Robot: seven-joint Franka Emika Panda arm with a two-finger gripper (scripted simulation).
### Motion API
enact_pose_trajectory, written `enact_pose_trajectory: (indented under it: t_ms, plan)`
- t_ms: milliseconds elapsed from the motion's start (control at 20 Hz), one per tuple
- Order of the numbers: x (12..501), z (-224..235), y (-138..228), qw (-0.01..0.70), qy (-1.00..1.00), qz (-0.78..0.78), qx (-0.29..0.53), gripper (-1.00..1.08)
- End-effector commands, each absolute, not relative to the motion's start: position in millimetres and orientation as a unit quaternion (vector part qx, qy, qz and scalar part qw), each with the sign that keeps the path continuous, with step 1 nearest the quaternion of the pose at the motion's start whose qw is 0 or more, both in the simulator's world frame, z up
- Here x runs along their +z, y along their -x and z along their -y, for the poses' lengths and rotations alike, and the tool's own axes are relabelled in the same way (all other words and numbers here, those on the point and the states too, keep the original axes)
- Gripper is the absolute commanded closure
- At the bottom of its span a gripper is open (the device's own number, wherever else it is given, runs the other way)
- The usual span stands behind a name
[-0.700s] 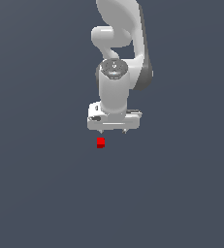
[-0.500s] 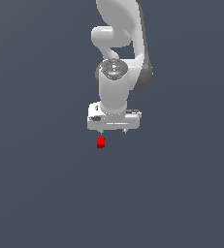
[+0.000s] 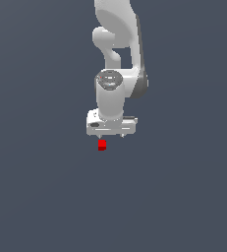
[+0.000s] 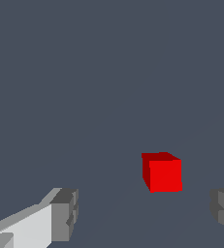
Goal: Pick up the red cube and move it to a goal position.
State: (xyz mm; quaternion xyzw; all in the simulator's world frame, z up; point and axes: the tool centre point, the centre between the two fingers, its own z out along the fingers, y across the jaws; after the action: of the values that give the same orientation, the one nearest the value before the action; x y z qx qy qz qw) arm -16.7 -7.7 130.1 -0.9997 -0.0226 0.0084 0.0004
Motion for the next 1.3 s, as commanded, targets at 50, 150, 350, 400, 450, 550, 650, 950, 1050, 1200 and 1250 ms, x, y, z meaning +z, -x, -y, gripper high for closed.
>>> enact_pose_trajectory:
  t_ms: [50, 150, 350, 400, 450, 550, 650, 950, 1050, 1200, 1250]
  plan:
    - [106.2, 18.7, 22.5, 0.000, 1.000, 0.027, 0.007, -0.92]
    - [89.8, 26.1, 26.1, 0.000, 1.000, 0.030, 0.006, -0.92]
    - [60.1, 39.4, 31.7, 0.000, 0.999, 0.035, 0.003, -0.92]
    - [53.8, 42.3, 32.8, 0.000, 0.999, 0.037, 0.003, -0.92]
    - [48.1, 44.9, 33.7, 0.000, 0.999, 0.038, 0.002, -0.92]
    - [38.0, 49.4, 35.2, 0.000, 0.999, 0.040, 0.001, -0.92]
    - [30.1, 53.0, 36.1, 0.000, 0.999, 0.041, 0.001, -0.92]
    - [20.0, 57.5, 36.7, 0.000, 0.999, 0.043, 0.000, -0.92]
    - [20.0, 57.5, 36.7, 0.000, 0.999, 0.043, 0.000, 1.08]
    - [20.0, 57.5, 36.7, 0.000, 0.999, 0.043, 0.000, 1.08]
    - [20.0, 57.5, 36.7, 0.000, 0.999, 0.043, 0.000, 1.08]
